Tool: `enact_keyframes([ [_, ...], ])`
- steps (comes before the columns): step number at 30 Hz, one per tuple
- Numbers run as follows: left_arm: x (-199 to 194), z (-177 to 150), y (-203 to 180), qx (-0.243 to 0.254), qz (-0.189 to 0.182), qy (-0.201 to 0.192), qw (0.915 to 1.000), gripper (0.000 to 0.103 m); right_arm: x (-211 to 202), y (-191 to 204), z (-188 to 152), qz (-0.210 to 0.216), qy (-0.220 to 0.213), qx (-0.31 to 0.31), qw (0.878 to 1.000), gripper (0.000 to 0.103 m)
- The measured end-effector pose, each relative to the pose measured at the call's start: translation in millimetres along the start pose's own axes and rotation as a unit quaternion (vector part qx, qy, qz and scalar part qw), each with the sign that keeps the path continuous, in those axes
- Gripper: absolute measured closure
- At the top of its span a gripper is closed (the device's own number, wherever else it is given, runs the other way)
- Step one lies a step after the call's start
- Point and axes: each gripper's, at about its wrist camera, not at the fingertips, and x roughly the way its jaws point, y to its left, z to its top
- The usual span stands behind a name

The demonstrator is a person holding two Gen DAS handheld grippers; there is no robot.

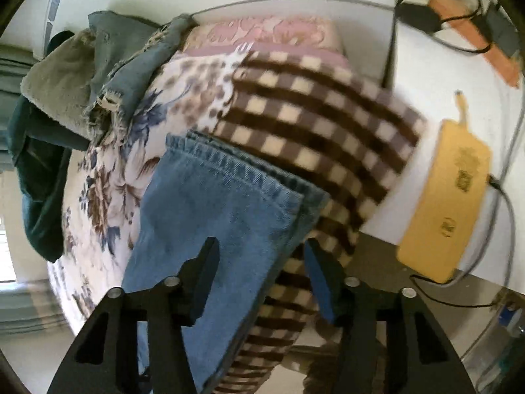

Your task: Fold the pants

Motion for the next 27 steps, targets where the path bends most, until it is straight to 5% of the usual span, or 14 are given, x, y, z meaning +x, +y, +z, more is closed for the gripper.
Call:
enact_keyframes([
  [1, 1, -3, -5, 0.007, 0.005, -0.002, 1.0000, 0.000, 7, 5, -5, -0.008, -0.003, -0.006, 1.000, 0.065],
  [3, 1, -5, -9, 0.015, 0.014, -0.004, 0.9998, 0.000, 16, 10, -4, -0.042, -0.011, -0.008, 0.999, 0.097],
  [9, -4, -8, -20, 0.031, 0.028, -0.011, 0.9991, 0.000, 13, 22, -21, -0.085, -0.047, -0.018, 0.995, 0.100],
  [13, 1, 4, -29, 0.035, 0.034, -0.006, 0.9988, 0.000, 34, 5, -15, -0.034, 0.006, 0.007, 0.999, 0.094],
  [14, 6, 7, -28, 0.033, 0.033, -0.001, 0.9989, 0.000, 35, 0, -14, -0.015, 0.010, 0.014, 1.000, 0.085],
  [15, 11, 9, -26, 0.031, 0.032, 0.001, 0.9990, 0.000, 33, -6, -13, 0.010, 0.010, 0.022, 1.000, 0.062],
  [17, 22, 4, -37, 0.028, 0.032, 0.002, 0.9991, 0.000, 29, -14, -11, 0.039, 0.006, 0.031, 0.999, 0.034],
  [22, 34, 14, -25, 0.003, 0.017, 0.001, 0.9998, 0.000, 55, -24, -11, 0.111, 0.028, 0.050, 0.992, 0.035],
  [24, 37, 20, -19, -0.004, 0.016, 0.000, 0.9999, 0.000, 53, -20, -12, 0.139, -0.008, 0.057, 0.989, 0.061],
  [27, 38, 20, -8, -0.010, 0.012, -0.001, 0.9999, 0.000, 52, -7, -13, 0.197, -0.028, 0.042, 0.979, 0.061],
])
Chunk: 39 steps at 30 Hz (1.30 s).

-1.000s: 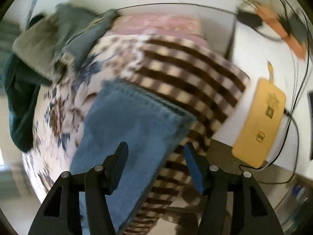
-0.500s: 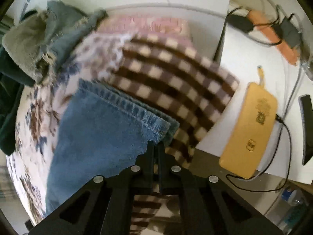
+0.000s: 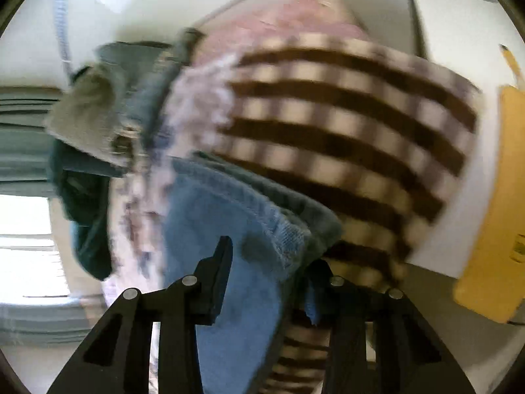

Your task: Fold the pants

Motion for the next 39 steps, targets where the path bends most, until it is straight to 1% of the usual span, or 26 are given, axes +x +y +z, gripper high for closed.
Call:
enact_keyframes([
  [1, 1, 2, 4, -0.001, -0.004, 0.001, 1.0000, 0.000, 4, 1, -1, 0.020, 0.005, -0.001, 1.000, 0.061],
  [2, 1, 2, 5, -0.001, -0.006, 0.001, 1.0000, 0.000, 9, 2, -2, 0.024, 0.010, -0.001, 1.000, 0.060],
  [3, 1, 1, 8, -0.004, -0.006, 0.001, 1.0000, 0.000, 19, 1, -3, 0.026, 0.017, -0.002, 1.000, 0.056],
  [5, 2, 3, 13, -0.009, -0.006, 0.001, 0.9999, 0.000, 33, -5, -3, 0.031, 0.026, 0.005, 0.999, 0.056],
  [6, 1, 3, 14, -0.011, -0.005, 0.001, 0.9999, 0.000, 39, -6, -2, 0.044, 0.027, 0.011, 0.999, 0.054],
  [8, 3, 5, 16, -0.014, -0.003, 0.001, 0.9999, 0.000, 45, -1, 0, 0.058, 0.024, 0.012, 0.998, 0.055],
  [9, 7, 8, 13, -0.016, -0.002, 0.001, 0.9999, 0.000, 46, 4, 1, 0.056, 0.020, 0.005, 0.998, 0.072],
  [10, 8, 8, 13, -0.018, 0.000, 0.000, 0.9998, 0.000, 48, 8, 1, 0.048, 0.019, 0.000, 0.999, 0.085],
  [11, 8, 9, 15, -0.017, 0.000, 0.000, 0.9999, 0.000, 46, 14, 0, 0.038, 0.016, -0.004, 0.999, 0.092],
  [13, 8, 11, 17, -0.018, -0.003, 0.002, 0.9998, 0.000, 39, 27, -4, 0.017, 0.010, -0.015, 1.000, 0.092],
  [15, -1, 9, 16, -0.021, -0.010, 0.002, 0.9997, 0.000, 27, 49, -8, 0.018, 0.005, -0.035, 0.999, 0.092],
  [17, -12, 7, 27, -0.037, -0.038, -0.009, 0.9986, 0.000, 15, 72, -16, 0.021, 0.001, -0.058, 0.998, 0.093],
  [19, -27, 5, 41, -0.057, -0.065, -0.017, 0.9961, 0.000, -1, 109, -32, 0.029, -0.003, -0.101, 0.994, 0.093],
  [20, -34, 3, 47, -0.063, -0.071, -0.023, 0.9952, 0.000, -7, 122, -40, 0.032, -0.002, -0.117, 0.993, 0.093],
  [22, -56, -4, 67, -0.079, -0.081, -0.043, 0.9926, 0.000, -13, 158, -62, 0.041, 0.004, -0.155, 0.987, 0.093],
  [23, -65, -8, 76, -0.086, -0.084, -0.052, 0.9913, 0.000, -15, 179, -79, 0.046, 0.010, -0.179, 0.983, 0.093],
  [26, -91, -27, 115, -0.121, -0.092, -0.075, 0.9855, 0.000, -12, 217, -125, 0.057, 0.030, -0.224, 0.972, 0.093],
  [27, -99, -35, 131, -0.136, -0.094, -0.080, 0.9831, 0.000, -5, 232, -149, 0.061, 0.045, -0.240, 0.968, 0.093],
  [28, -112, -42, 136, -0.148, -0.094, -0.083, 0.9811, 0.000, 0, 240, -169, 0.063, 0.058, -0.250, 0.965, 0.093],
  [29, -116, -50, 150, -0.159, -0.093, -0.086, 0.9791, 0.000, 5, 247, -185, 0.064, 0.067, -0.259, 0.961, 0.093],
  [30, -122, -58, 162, -0.170, -0.092, -0.088, 0.9771, 0.000, 17, 258, -214, 0.063, 0.086, -0.282, 0.954, 0.093],
  [33, -129, -81, 213, -0.209, -0.082, -0.093, 0.9700, 0.000, 53, 265, -284, 0.046, 0.129, -0.323, 0.936, 0.093],
  [34, -126, -86, 231, -0.218, -0.075, -0.093, 0.9686, 0.000, 63, 261, -301, 0.041, 0.139, -0.330, 0.933, 0.093],
  [35, -124, -91, 245, -0.224, -0.069, -0.091, 0.9678, 0.000, 82, 258, -329, 0.029, 0.153, -0.347, 0.925, 0.094],
  [37, -120, -102, 275, -0.239, -0.055, -0.084, 0.9658, 0.000, 108, 252, -366, 0.013, 0.175, -0.367, 0.914, 0.094],
  [39, -116, -111, 297, -0.252, -0.047, -0.078, 0.9635, 0.000, 135, 243, -409, -0.004, 0.203, -0.388, 0.899, 0.094],
])
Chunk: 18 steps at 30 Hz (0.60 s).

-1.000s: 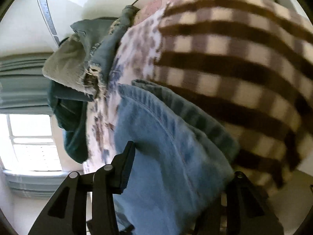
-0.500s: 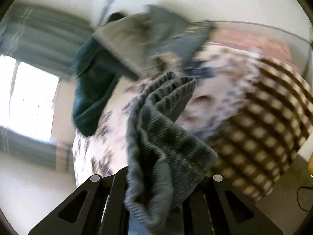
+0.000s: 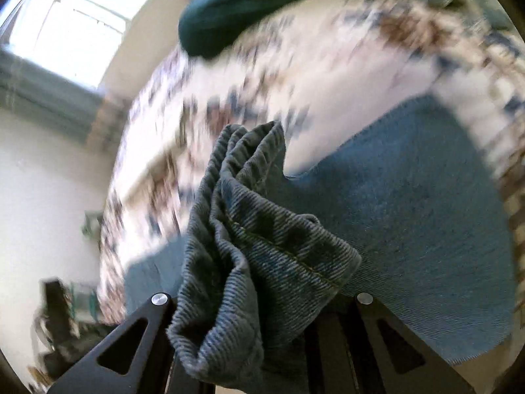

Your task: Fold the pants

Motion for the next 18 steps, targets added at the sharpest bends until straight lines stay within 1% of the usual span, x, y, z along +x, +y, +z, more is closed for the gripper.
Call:
enact_keyframes([
  [1, 2, 1, 15, -0.007, 0.007, 0.000, 0.9999, 0.000, 14, 8, -8, -0.006, 0.010, -0.012, 1.000, 0.093],
  [3, 4, 3, 31, -0.014, 0.016, -0.001, 0.9998, 0.000, 45, 30, -29, -0.030, 0.031, -0.049, 0.998, 0.093],
  [5, 6, 6, 45, -0.021, 0.021, 0.000, 0.9996, 0.000, 61, 43, -42, -0.051, 0.037, -0.073, 0.995, 0.093],
  [6, 7, 7, 49, -0.023, 0.021, 0.000, 0.9995, 0.000, 69, 53, -48, -0.076, 0.038, -0.098, 0.992, 0.089],
  [7, 8, 8, 53, -0.024, 0.024, 0.001, 0.9994, 0.000, 76, 58, -50, -0.089, 0.045, -0.109, 0.989, 0.085],
  [8, 8, 8, 55, -0.025, 0.025, 0.002, 0.9994, 0.000, 78, 64, -48, -0.088, 0.056, -0.108, 0.989, 0.069],
  [9, 8, 9, 57, -0.027, 0.024, 0.001, 0.9994, 0.000, 79, 69, -45, -0.067, 0.070, -0.102, 0.990, 0.051],
  [10, 8, 11, 57, -0.027, 0.023, 0.000, 0.9994, 0.000, 78, 74, -41, -0.026, 0.091, -0.097, 0.991, 0.045],
  [11, 7, 12, 57, -0.027, 0.022, 0.000, 0.9994, 0.000, 75, 76, -36, 0.002, 0.109, -0.093, 0.990, 0.041],
  [12, 7, 14, 55, -0.027, 0.020, -0.001, 0.9994, 0.000, 71, 76, -30, 0.031, 0.129, -0.081, 0.988, 0.041],
  [13, 4, 17, 52, -0.026, 0.016, -0.006, 0.9995, 0.000, 66, 73, -26, 0.048, 0.137, -0.064, 0.987, 0.041],
  [14, 2, 19, 48, -0.023, 0.012, -0.009, 0.9996, 0.000, 55, 66, -22, 0.050, 0.133, -0.044, 0.989, 0.041],
  [16, -2, 25, 36, -0.010, 0.003, -0.016, 0.9998, 0.000, 35, 47, -12, 0.040, 0.120, -0.017, 0.992, 0.035],
  [17, -2, 27, 29, -0.003, -0.001, -0.019, 0.9998, 0.000, 28, 39, -10, 0.028, 0.114, -0.012, 0.993, 0.033],
  [18, -2, 29, 21, 0.006, -0.003, -0.020, 0.9998, 0.000, 15, 25, -6, 0.000, 0.102, -0.007, 0.995, 0.033],
])
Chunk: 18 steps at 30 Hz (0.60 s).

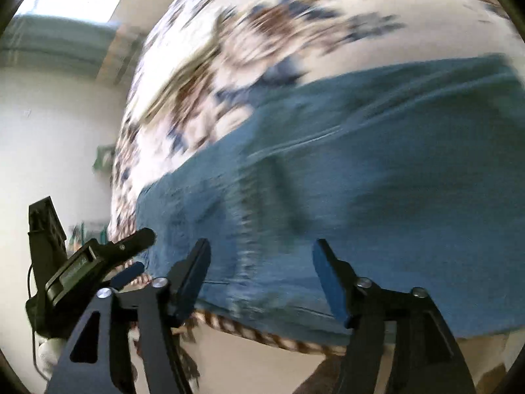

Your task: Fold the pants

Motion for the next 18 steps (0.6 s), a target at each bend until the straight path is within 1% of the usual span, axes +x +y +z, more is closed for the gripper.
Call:
enact_keyframes([
  [2, 7, 5, -22, 0.025, -0.014, 0.005, 0.9996, 0.000, -15, -18, 3, -0.033, -0.011, 0.010, 0.999, 0.033],
  [4, 20, 7, -47, 0.050, -0.020, 0.009, 0.9985, 0.000, -29, -41, 6, -0.078, -0.018, 0.025, 0.996, 0.033],
  [5, 28, 9, -57, 0.062, -0.021, 0.010, 0.9978, 0.000, -34, -48, 10, -0.091, -0.020, 0.032, 0.995, 0.033],
  [7, 50, 11, -81, 0.091, -0.014, 0.019, 0.9956, 0.000, -41, -65, 10, -0.117, -0.023, 0.044, 0.992, 0.028],
  [9, 71, 13, -98, 0.117, -0.012, 0.030, 0.9926, 0.014, -49, -73, 7, -0.133, -0.027, 0.048, 0.990, 0.027],
  [10, 86, 14, -108, 0.135, -0.011, 0.039, 0.9900, 0.037, -51, -73, 6, -0.139, -0.027, 0.045, 0.989, 0.027],
  [11, 93, 13, -112, 0.145, -0.010, 0.041, 0.9885, 0.050, -53, -76, 3, -0.146, -0.023, 0.039, 0.988, 0.027],
  [12, 95, 13, -114, 0.154, -0.007, 0.035, 0.9875, 0.052, -53, -74, 2, -0.144, -0.020, 0.033, 0.989, 0.027],
  [13, 92, 12, -115, 0.166, -0.030, 0.025, 0.9854, 0.077, -48, -73, 1, -0.137, -0.012, 0.025, 0.990, 0.027],
  [14, 89, 10, -114, 0.173, -0.039, 0.023, 0.9839, 0.082, -47, -73, -3, -0.138, -0.005, 0.022, 0.990, 0.030],
  [15, 85, 8, -110, 0.176, -0.043, 0.018, 0.9832, 0.084, -34, -69, -4, -0.144, 0.015, 0.009, 0.989, 0.041],
  [16, 81, 7, -103, 0.175, -0.049, 0.016, 0.9832, 0.084, -21, -65, -5, -0.154, 0.038, -0.008, 0.987, 0.048],
  [17, 80, 6, -97, 0.170, -0.048, 0.020, 0.9841, 0.084, -11, -60, -7, -0.161, 0.056, -0.023, 0.985, 0.062],
  [18, 80, 6, -90, 0.160, -0.047, 0.026, 0.9856, 0.081, 1, -55, -12, -0.169, 0.077, -0.043, 0.982, 0.067],
])
